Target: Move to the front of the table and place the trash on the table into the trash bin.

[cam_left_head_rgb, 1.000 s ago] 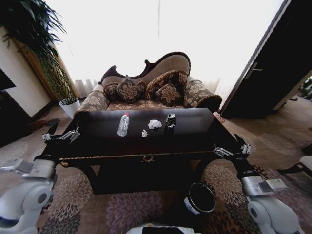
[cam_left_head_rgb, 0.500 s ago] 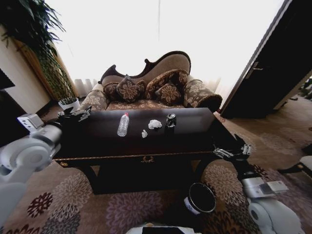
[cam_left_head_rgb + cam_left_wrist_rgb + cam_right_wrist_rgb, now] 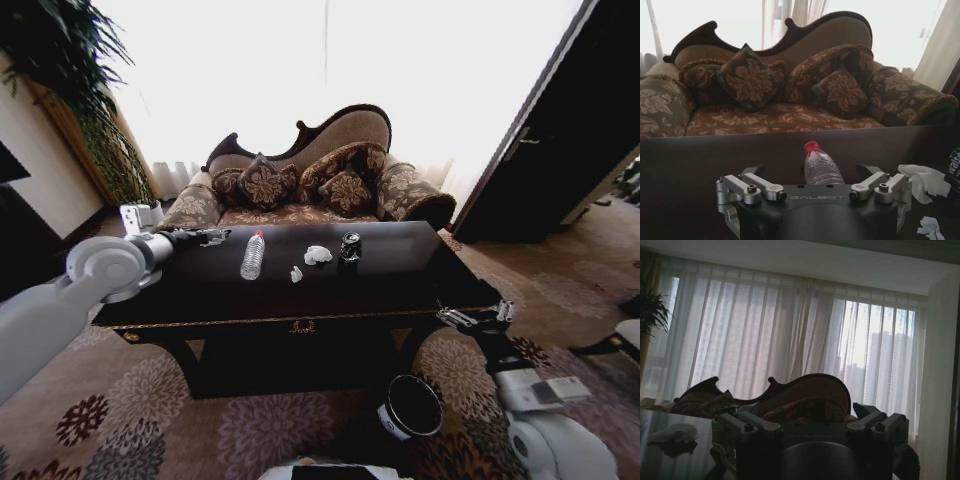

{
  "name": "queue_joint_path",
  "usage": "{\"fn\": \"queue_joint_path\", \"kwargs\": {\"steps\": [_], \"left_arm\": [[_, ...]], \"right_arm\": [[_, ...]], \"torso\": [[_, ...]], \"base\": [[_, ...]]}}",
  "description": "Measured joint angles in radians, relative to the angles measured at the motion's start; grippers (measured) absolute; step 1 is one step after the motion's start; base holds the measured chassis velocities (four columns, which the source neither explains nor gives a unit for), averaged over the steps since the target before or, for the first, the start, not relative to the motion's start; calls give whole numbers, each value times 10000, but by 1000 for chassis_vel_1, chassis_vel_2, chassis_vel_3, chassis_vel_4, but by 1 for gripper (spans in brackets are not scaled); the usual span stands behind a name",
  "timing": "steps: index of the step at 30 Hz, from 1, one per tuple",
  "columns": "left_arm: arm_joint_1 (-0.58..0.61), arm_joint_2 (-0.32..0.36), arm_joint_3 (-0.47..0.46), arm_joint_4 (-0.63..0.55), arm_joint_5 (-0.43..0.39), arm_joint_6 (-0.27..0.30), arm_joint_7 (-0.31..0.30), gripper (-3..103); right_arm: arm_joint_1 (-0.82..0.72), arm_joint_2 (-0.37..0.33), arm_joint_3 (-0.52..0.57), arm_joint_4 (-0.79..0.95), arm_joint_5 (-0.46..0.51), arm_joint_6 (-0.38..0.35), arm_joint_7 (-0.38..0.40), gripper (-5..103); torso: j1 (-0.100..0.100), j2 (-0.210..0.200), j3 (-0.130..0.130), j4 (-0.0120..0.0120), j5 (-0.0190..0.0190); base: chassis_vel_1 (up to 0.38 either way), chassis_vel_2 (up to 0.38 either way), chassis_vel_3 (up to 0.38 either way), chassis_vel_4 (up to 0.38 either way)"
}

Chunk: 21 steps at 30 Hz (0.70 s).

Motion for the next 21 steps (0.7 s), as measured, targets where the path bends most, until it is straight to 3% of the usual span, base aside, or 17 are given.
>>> {"fn": "queue_joint_path", "kwargs": {"steps": [13,21], "left_arm": [[-565,-1428,968,623,-267,90,-477,100],[-246,-2060,1284,1194,298,215,-583,100]], "right_arm": [[33,291,-230,-136,-333,15,-73,100],[54,276,-181,-291,-343,26,-97,100]], "torso": [[-1,0,-1,-1,3],[-1,0,-1,1,0]], "base": [[0,0,0,0],[0,0,0,0]]}}
